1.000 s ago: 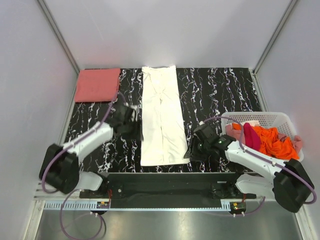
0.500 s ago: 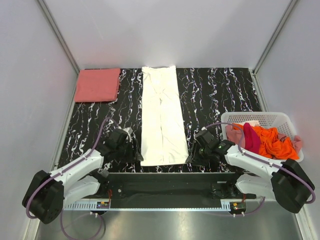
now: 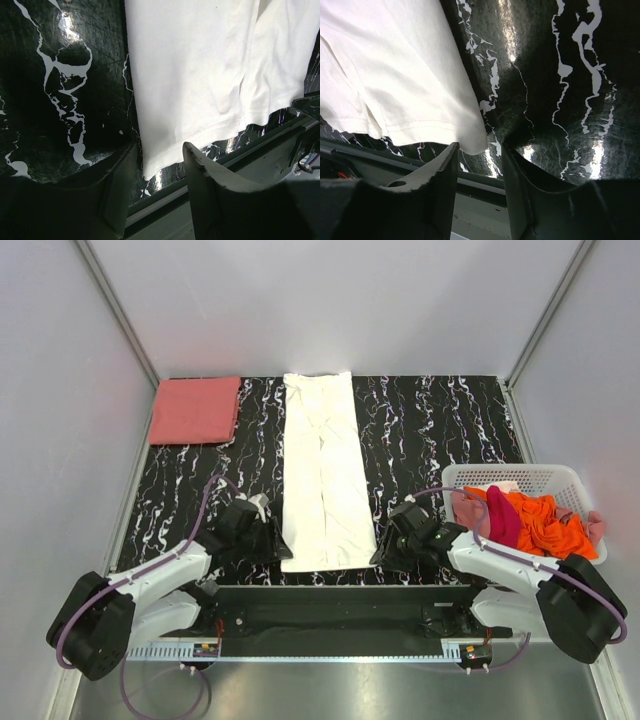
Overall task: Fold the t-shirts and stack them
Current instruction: Fold the tshirt
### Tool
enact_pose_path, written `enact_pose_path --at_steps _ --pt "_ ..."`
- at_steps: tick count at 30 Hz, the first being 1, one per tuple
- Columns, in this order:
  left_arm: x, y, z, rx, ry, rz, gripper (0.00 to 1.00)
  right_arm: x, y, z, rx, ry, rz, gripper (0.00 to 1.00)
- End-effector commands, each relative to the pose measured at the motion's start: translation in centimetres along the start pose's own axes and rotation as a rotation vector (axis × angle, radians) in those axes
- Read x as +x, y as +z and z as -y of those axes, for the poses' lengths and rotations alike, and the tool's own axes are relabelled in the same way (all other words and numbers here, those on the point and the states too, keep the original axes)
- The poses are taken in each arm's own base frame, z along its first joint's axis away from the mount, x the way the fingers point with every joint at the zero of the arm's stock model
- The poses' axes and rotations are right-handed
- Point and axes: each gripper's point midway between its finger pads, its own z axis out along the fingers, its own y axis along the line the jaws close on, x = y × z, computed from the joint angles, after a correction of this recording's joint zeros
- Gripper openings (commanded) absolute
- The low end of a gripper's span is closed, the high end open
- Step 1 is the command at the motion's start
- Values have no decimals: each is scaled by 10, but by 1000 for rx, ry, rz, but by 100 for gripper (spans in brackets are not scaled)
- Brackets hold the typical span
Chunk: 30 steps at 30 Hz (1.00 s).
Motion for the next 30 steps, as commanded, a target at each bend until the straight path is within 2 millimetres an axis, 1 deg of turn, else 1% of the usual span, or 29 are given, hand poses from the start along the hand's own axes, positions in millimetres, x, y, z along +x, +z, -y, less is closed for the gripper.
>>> enact_pose_path --at_steps 1,5,7,8,10,14,15,17,19,21,22,23,24,25,27,30 --pt "18 3 -21 -67 -10 -52 48 -9 0 -2 -4 22 62 48" --pt "19 2 -28 -114 7 -50 46 -14 -2 -1 -3 29 93 48" --pt "21 1 -27 -115 12 -56 46 -14 -3 -2 -7 29 95 48" --pt "22 1 -26 -113 5 -58 45 -18 -2 0 4 27 115 48" --pt "24 0 -24 -110 15 -63 44 -16 1 2 18 21 102 48" --pt "26 -2 -30 -180 50 -53 43 -13 5 5 32 13 82 46" --pt "28 -2 -31 -188 53 -57 43 -13 6 6 36 11 82 43" --pt "27 -3 -27 -181 45 -48 44 -9 6 2 10 6 60 39" --pt "26 -4 -22 -162 43 -44 43 -7 5 0 -4 1 50 26" --pt "27 -5 -16 -143 43 -45 32 -6 4 -3 -18 -3 45 15" --pt "27 -6 -14 -134 42 -43 19 -5 2 -5 -31 -6 43 2" --pt "28 -6 -12 -127 33 -48 13 -5 0 -5 -32 -3 41 0" --pt "30 -6 -9 -118 35 -53 7 -5 -4 -7 -43 1 49 0" --pt "32 -6 -7 -111 34 -60 0 -3 -7 -3 -28 4 43 0" --pt "37 -6 1 -85 37 -73 0 -1 -14 -4 -23 4 47 0" --pt "42 -8 13 -53 35 -64 0 10 -20 -4 -26 1 29 0"
